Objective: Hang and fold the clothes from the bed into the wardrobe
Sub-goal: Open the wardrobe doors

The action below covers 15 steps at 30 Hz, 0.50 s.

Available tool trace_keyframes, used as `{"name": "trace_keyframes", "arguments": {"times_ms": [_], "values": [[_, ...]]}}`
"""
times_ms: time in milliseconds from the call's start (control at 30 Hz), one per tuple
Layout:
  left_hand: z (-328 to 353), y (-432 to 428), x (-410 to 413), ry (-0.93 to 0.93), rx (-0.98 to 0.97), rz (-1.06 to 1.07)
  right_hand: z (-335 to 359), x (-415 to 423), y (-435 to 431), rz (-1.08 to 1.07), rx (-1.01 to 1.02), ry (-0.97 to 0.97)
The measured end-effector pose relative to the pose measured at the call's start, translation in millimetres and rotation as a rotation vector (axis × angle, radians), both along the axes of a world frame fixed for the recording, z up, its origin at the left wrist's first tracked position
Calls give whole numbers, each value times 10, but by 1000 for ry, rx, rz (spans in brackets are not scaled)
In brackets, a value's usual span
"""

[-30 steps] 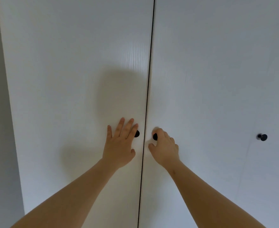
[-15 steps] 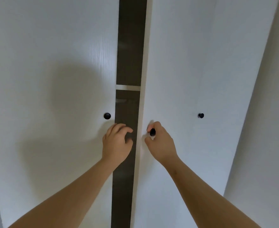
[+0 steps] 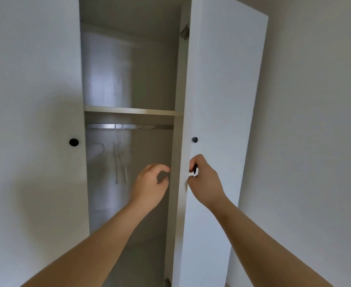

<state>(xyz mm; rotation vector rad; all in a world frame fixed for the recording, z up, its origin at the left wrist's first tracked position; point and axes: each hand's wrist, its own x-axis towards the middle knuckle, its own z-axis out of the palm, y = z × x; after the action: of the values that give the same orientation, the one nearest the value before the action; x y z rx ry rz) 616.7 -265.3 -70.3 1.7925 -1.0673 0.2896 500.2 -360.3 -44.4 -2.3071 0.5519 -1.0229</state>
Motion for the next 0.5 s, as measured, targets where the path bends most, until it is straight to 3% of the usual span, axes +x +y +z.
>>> {"name": "trace_keyframes", "arguments": {"times_ms": [167,300,500], "values": [[37,-337,-452,58,27,0,49,-488,-324,-101,16,108],[91,-580,-753,25,103,36,135,-788,-479,-202,-83,184],[125,-884,-1079,28,129,-62,33,-1162,-653,-269,59,197]]}}
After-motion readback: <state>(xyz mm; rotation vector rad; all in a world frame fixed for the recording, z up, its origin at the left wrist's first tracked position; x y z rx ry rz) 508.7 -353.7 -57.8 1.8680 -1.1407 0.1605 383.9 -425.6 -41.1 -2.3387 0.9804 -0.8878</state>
